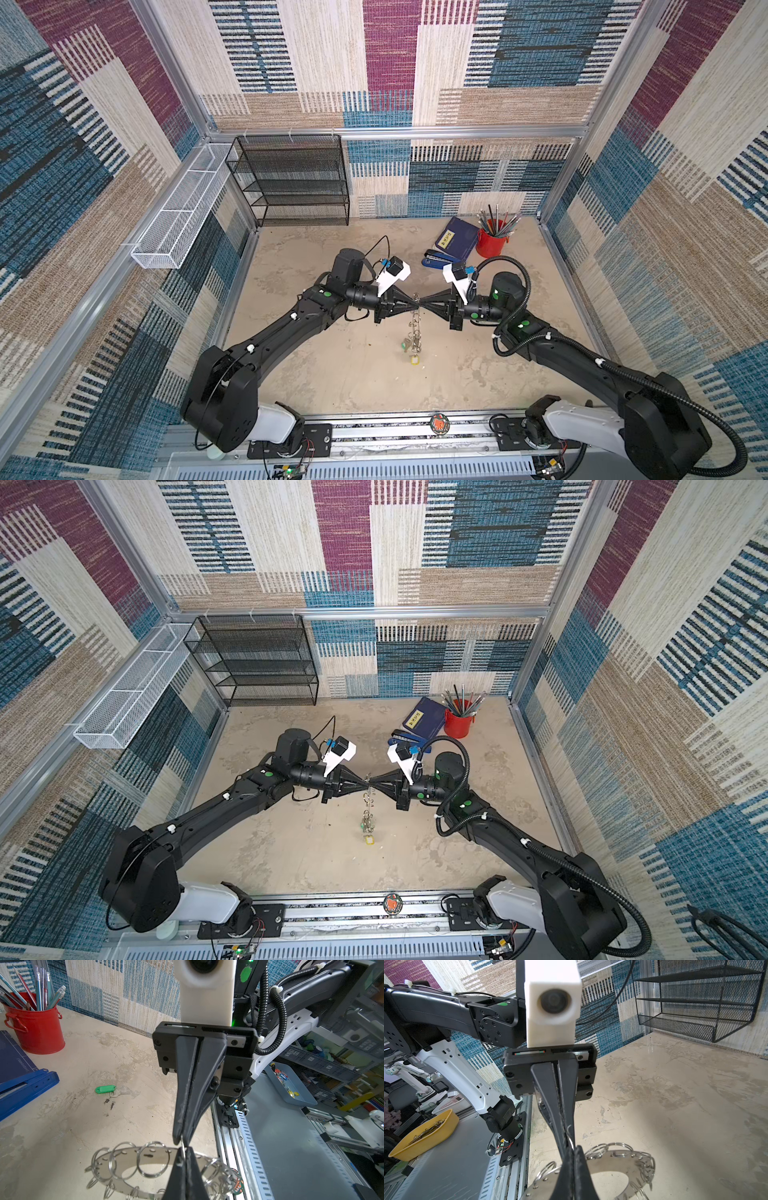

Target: Put the keys on the keyring

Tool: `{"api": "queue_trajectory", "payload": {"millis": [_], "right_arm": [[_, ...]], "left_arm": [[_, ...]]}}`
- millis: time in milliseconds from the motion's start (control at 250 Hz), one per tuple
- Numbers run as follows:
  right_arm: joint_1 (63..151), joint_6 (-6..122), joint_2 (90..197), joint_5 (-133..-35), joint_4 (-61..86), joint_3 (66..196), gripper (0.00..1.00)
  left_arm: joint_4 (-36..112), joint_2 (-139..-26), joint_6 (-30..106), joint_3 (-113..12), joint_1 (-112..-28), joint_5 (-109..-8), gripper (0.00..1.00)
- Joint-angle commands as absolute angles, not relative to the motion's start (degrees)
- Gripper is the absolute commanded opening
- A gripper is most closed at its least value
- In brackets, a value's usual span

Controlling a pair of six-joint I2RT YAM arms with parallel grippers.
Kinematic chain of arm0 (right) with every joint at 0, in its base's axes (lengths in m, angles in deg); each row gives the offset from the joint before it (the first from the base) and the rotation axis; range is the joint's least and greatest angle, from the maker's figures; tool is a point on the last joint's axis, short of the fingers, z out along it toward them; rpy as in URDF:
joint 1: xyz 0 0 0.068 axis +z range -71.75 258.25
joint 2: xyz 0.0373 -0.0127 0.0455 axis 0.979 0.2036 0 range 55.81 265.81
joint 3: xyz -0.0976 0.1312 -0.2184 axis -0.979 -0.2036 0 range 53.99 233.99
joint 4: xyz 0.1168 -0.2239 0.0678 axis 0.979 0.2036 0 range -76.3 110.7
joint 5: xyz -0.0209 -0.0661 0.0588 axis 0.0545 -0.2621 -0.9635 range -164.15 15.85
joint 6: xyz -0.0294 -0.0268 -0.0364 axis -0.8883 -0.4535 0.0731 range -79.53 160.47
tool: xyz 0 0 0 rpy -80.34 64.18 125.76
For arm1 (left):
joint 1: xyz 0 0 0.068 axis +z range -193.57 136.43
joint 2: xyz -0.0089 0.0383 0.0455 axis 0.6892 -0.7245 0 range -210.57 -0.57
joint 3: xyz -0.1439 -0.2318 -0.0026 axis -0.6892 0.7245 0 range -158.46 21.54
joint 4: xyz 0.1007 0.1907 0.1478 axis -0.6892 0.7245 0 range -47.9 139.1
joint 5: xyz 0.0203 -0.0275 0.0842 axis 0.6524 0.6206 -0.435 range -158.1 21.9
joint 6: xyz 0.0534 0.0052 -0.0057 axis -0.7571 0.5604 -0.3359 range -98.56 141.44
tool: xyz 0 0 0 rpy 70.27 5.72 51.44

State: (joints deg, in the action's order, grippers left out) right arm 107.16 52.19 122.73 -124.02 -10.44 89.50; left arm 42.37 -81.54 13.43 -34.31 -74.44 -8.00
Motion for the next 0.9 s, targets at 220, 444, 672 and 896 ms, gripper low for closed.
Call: {"api": "queue_trajectory", "payload": {"millis": [220,444,672,896], "right_arm": [[107.43,54.13,121.26,-123.46,-13.61,89.69,0.21],[107.19,55.34,116.49,-114.1,-10.34,90.2,0.61],[105.12,58.62,110.89,-102.56,-6.75,89.74,0.91],[103.3,61.89,112.87,-94.87,0.09,92.11,1.0]], "left_arm": [[31.6,-80.65,19.36,-31.68,-74.94,-11.06,0.0],[25.25,-80.79,23.91,-29.62,-75.11,-12.98,0.0],[22.34,-80.75,26.61,-28.69,-75.21,-14.48,0.0],[20.76,-80.89,34.18,-29.41,-75.29,-17.49,0.0]]}}
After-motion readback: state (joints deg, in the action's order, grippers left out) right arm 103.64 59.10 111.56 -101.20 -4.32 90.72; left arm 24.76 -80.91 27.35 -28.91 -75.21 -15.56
